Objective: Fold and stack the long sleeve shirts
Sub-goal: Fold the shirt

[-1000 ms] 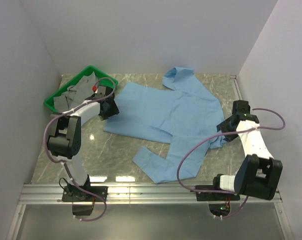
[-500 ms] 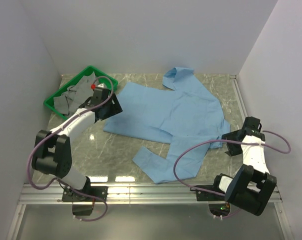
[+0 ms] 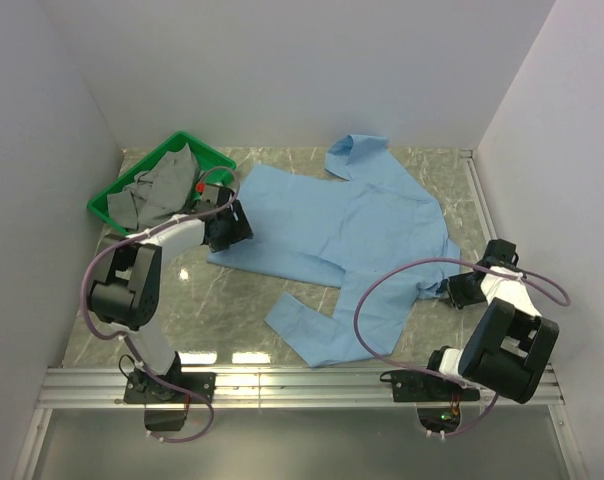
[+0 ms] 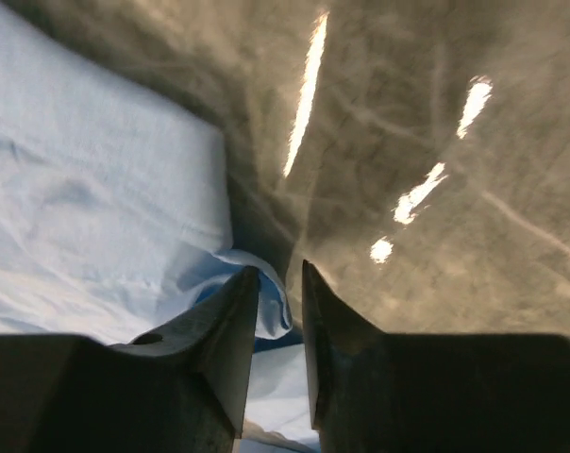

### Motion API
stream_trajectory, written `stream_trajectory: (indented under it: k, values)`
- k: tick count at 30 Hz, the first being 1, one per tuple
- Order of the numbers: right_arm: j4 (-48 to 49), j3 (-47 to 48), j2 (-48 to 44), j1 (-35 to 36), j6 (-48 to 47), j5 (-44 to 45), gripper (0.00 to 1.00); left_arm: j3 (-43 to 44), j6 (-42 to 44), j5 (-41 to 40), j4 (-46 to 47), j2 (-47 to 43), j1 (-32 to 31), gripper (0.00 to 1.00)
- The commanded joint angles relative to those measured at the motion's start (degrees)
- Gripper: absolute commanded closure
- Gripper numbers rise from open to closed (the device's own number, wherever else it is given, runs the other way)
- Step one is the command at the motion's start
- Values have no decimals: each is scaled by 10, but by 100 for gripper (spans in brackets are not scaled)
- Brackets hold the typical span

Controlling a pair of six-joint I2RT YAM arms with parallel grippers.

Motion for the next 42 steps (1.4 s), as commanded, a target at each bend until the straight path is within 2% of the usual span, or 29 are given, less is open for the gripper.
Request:
stream_trajectory:
  k: [1,3,4,10,15,17,22,23,25,26,27,29,32,33,35,36,42]
  values:
    - [19,-10,3,-24,-1,18,72,-9,-13,0,17,9,-1,25]
    - [20,-13,3,-45,-7,31,83,-8,-13,-5,14,17,1,25]
    - [21,-15,4,-51,-9,33,85,-8,-14,-5,10,19,2,25]
    - [28,-9,28,-71,-16,48,89,-9,-19,-12,2,27,11,25]
    - [6,3,5,-70,-29,63,90,-9,-12,-1,2,11,11,23]
    - [-5,10,-33,-64,-38,67,88,-7,-1,4,4,-7,1,19]
    - [-47,41,-134,-20,-92,89,62,20,77,-33,-14,-91,-58,13]
    - [-59,47,-146,11,-103,89,53,18,90,-35,-14,-105,-84,13]
    - [-69,64,-165,54,-134,92,45,1,120,-49,-15,-146,-111,12]
    - [-74,69,-183,104,-148,90,38,-7,129,-49,-14,-160,-137,11]
    - [-78,76,-191,134,-173,89,36,-23,136,-49,-15,-183,-148,11]
    - [-68,76,-208,207,-226,38,35,-53,146,-46,-15,-219,-173,11]
    - [-65,76,-223,279,-264,-33,34,-85,142,-42,-9,-258,-182,11]
    - [-65,81,-223,340,-276,-40,34,-105,138,-41,-7,-283,-182,11]
    - [-55,83,-209,395,-297,-71,34,-131,141,-40,3,-313,-182,11]
    - [-51,86,-202,445,-302,-77,34,-137,144,-36,5,-319,-182,11]
    - [0,108,-95,592,-322,-109,34,-153,153,-6,0,-327,-182,11]
